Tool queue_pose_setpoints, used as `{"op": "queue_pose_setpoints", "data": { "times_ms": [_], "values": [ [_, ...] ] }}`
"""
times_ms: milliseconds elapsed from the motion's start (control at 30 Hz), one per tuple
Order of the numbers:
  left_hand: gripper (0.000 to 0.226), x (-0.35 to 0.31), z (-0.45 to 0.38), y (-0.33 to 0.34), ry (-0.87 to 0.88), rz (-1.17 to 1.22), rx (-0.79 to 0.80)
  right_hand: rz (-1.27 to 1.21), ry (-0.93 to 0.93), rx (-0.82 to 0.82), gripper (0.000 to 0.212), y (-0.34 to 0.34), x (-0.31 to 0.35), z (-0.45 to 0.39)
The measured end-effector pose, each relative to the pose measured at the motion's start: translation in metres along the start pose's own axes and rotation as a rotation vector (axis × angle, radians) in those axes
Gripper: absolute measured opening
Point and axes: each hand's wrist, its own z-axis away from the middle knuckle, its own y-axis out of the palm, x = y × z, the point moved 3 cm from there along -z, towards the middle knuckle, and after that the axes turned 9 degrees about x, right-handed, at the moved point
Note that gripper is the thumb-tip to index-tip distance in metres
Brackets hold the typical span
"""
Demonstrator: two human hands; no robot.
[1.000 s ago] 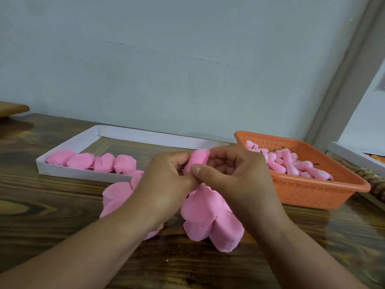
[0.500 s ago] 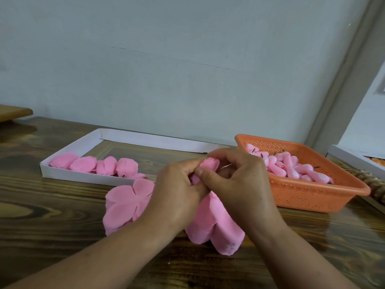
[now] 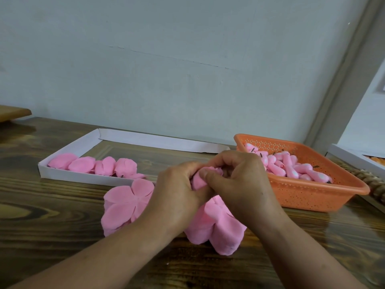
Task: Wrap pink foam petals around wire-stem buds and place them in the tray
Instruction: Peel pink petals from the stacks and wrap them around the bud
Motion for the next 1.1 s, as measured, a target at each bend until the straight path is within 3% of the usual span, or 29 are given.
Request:
{"op": "queue_pose_setpoints", "data": {
  "times_ms": [167,300,533,600,700,800,933,1100],
  "values": [
    [0.047,0.003,-0.003,-0.003,-0.099,0.113,0.122,-0.058,0.076,-0.014,0.023,-0.005,-0.011,-0.005],
    [0.059,0.009,-0.009,-0.015,-0.231,0.194,-0.013,-0.194,0.104,-0.098,0.018,-0.025,-0.022,-0.011],
    [0.026,0.03,-0.016,-0.027,-0.444,0.439,-0.228,-0.169,0.177,-0.046,0.015,-0.031,-0.041,-0.015],
    [0.005,0.031,-0.017,-0.028,-0.469,0.453,-0.203,-0.13,0.2,-0.006,0.015,-0.025,-0.045,-0.015],
    [0.032,0.033,-0.019,-0.031,-0.527,0.554,-0.175,-0.056,0.216,0.021,0.018,-0.018,-0.048,-0.015],
    [0.029,0.028,-0.017,-0.03,-0.596,0.794,-0.146,-0.037,0.225,0.035,0.02,-0.015,-0.049,-0.015],
    [0.006,0.024,-0.015,-0.022,-0.602,0.967,-0.049,-0.055,0.222,0.037,0.024,-0.013,-0.049,-0.014],
    [0.031,0.02,-0.011,-0.011,-0.507,0.865,0.027,-0.124,0.221,0.032,0.027,-0.012,-0.05,-0.014]
  ]
}}
